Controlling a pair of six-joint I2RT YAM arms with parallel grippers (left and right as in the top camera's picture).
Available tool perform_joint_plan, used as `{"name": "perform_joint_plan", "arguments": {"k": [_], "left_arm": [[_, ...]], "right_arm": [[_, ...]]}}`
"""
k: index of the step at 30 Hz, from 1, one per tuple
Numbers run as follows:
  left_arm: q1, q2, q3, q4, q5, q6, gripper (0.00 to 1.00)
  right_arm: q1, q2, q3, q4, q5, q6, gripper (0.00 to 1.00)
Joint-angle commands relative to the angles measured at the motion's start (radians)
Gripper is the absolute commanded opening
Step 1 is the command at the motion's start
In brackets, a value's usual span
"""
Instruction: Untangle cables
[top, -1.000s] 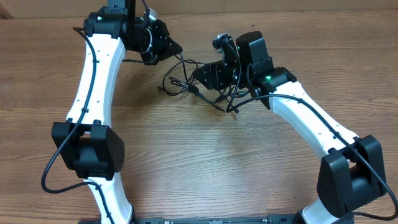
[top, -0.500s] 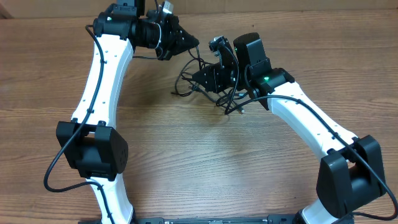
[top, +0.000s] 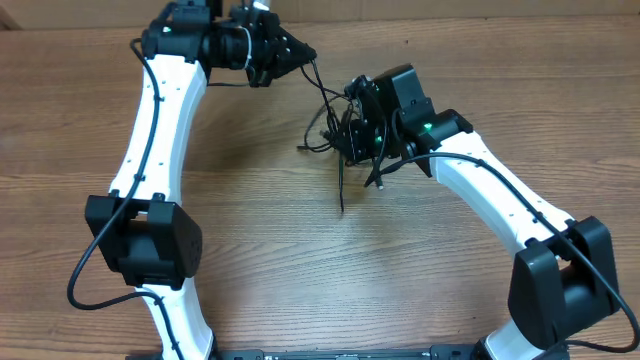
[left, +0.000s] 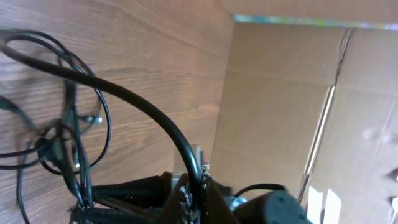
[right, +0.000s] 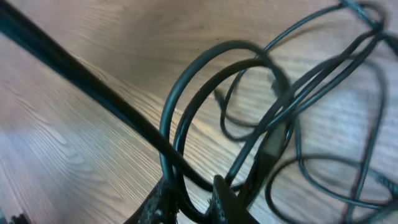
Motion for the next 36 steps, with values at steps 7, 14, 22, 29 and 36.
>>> {"name": "perform_joint_plan", "arguments": {"k": [7,14,22,29,36], "left_arm": [[0.068,-0.012,0.012,0.022,0.036,-0.038,0.04],[0.124,-0.012,0.012,0.021,0.084,-0.037,0.04],[0.173,-0.012,0.012,0.021,0.127,-0.028,0.04],[0.189,-0.012,0.012,0.005,0.135,0.006,0.04],[0.199,-0.012,0.012,-0.019,0.135,0.048,0.04]], "right_arm": [[0.005,0.095,-0.008,-0.092,0.050,-0.003,0.17],[0.005,0.114,-0.008,-0.105,0.179,-0.002,0.17],[0.005,0.162,-0.012,-0.113,0.352,-0.002,0.18],[0.003,0.178,-0.012,-0.130,0.537,0.015,0.22],[-0.004,0.175,0.011,-0.152,0.552,0.035,0.37]]}}
